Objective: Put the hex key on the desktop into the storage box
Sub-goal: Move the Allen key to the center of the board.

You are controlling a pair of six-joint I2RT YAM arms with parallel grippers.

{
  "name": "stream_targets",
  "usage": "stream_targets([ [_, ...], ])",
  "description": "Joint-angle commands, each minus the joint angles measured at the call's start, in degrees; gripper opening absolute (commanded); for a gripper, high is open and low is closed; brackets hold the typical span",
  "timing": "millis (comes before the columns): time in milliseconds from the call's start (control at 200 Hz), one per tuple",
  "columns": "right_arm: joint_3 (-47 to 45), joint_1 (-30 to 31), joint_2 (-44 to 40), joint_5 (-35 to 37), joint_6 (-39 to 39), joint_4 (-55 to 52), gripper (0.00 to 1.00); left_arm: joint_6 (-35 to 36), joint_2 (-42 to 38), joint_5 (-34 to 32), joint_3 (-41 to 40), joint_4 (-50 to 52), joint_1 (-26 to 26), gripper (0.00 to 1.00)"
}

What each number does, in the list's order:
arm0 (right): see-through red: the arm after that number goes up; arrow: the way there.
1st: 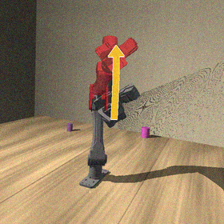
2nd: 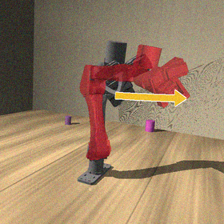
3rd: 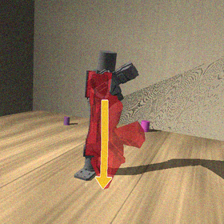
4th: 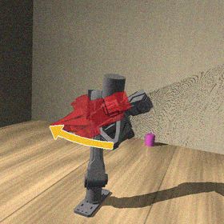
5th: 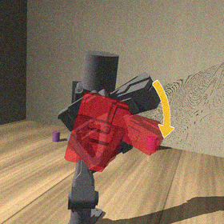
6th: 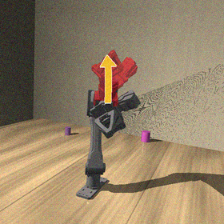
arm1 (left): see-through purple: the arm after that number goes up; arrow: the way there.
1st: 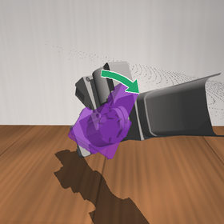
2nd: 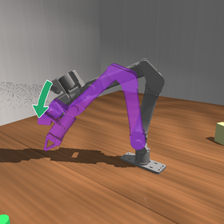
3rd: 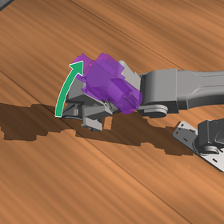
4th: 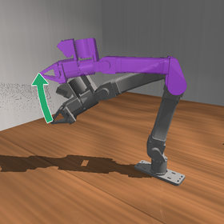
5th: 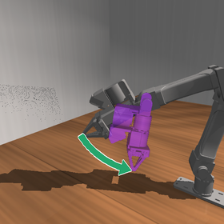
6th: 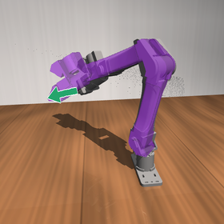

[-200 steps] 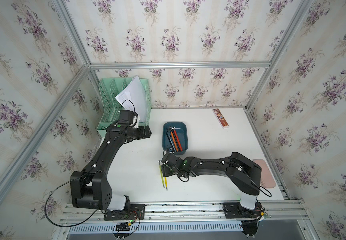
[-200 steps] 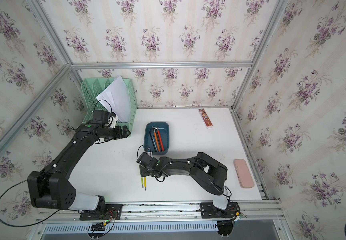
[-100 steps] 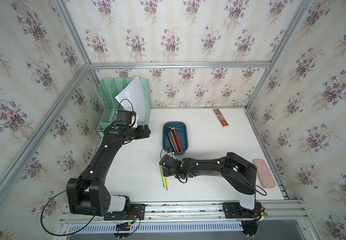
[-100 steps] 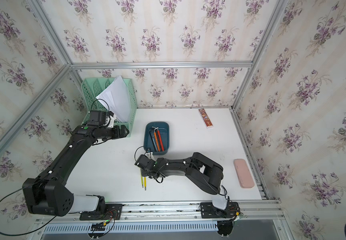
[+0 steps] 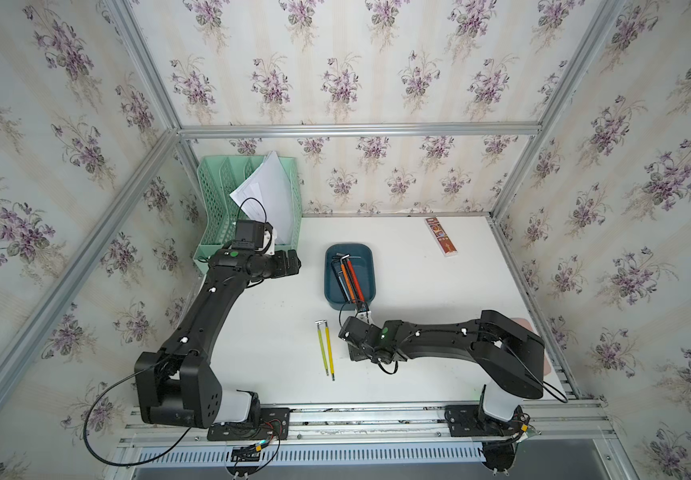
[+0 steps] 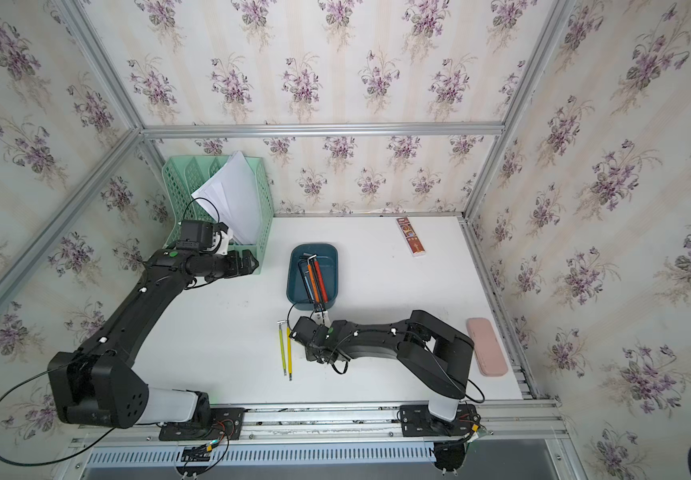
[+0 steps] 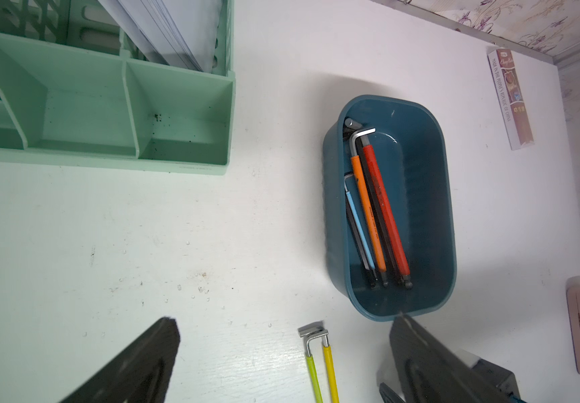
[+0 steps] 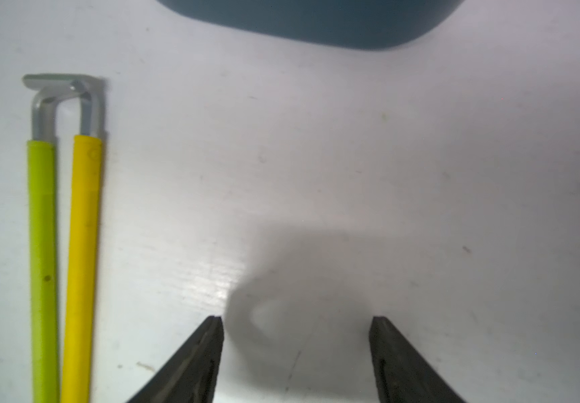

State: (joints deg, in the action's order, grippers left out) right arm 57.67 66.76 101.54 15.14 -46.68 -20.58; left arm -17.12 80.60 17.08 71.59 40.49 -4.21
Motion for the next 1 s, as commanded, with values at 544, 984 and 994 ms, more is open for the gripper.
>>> stream_targets([
  [544, 17.7, 0.3, 10.5, -4.6, 3.8, -9.4, 0.69, -0.1, -1.1, 1.8, 0.7, 0.6, 0.2, 0.99],
  [984, 21.7, 0.6, 14.8, -5.0, 4.8, -11.4, 0.69, -0.5, -1.4, 3.1, 0.9, 0.6, 0.6, 0.99],
  [994, 21.8, 0.6, 14.9, -4.8, 4.8, -11.6, 0.69, -0.5, -1.4, 3.1, 0.9, 0.6, 0.6, 0.99],
])
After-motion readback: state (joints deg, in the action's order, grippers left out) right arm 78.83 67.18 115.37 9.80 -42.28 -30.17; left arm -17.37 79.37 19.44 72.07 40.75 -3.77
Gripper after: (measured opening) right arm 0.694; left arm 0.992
